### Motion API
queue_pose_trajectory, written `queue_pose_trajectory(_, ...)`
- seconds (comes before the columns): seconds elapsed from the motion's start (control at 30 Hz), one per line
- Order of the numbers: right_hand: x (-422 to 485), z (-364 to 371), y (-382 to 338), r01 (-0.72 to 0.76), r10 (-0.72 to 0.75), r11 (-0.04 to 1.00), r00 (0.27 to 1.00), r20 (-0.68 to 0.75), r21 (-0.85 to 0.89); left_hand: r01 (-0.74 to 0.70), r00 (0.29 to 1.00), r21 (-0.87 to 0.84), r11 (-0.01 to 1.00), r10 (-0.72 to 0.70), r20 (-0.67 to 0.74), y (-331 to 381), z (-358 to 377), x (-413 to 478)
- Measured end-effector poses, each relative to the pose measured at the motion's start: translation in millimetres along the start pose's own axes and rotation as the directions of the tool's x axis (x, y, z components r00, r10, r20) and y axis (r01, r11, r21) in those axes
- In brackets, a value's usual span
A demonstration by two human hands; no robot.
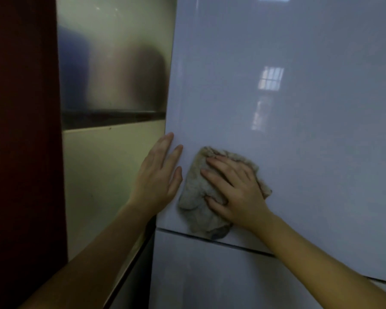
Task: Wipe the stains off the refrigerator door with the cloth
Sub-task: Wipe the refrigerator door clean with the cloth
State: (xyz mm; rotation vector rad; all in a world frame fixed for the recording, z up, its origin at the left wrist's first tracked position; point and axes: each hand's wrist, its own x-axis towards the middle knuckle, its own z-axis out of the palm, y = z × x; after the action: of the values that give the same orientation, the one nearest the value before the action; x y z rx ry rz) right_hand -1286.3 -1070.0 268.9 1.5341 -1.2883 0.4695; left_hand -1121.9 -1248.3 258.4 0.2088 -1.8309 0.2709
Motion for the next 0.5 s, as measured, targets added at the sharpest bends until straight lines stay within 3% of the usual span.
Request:
queue_pose_trajectory(0.2,-44.2,53.0,-57.6,0.129,-0.138,0.99,0.975,0.176,0.061,0.002,1.0,0.005,1.0,-0.003,0.026,3.8,-6.5,-0.2)
queue_pose_trajectory(0.5,-90.4,11.0,-16.4,0.042,-0.043,0.999,0.992,0.118,0.005,-0.011,0.997,0.079,0.997,0.005,0.072,9.0,-5.2,-2.0)
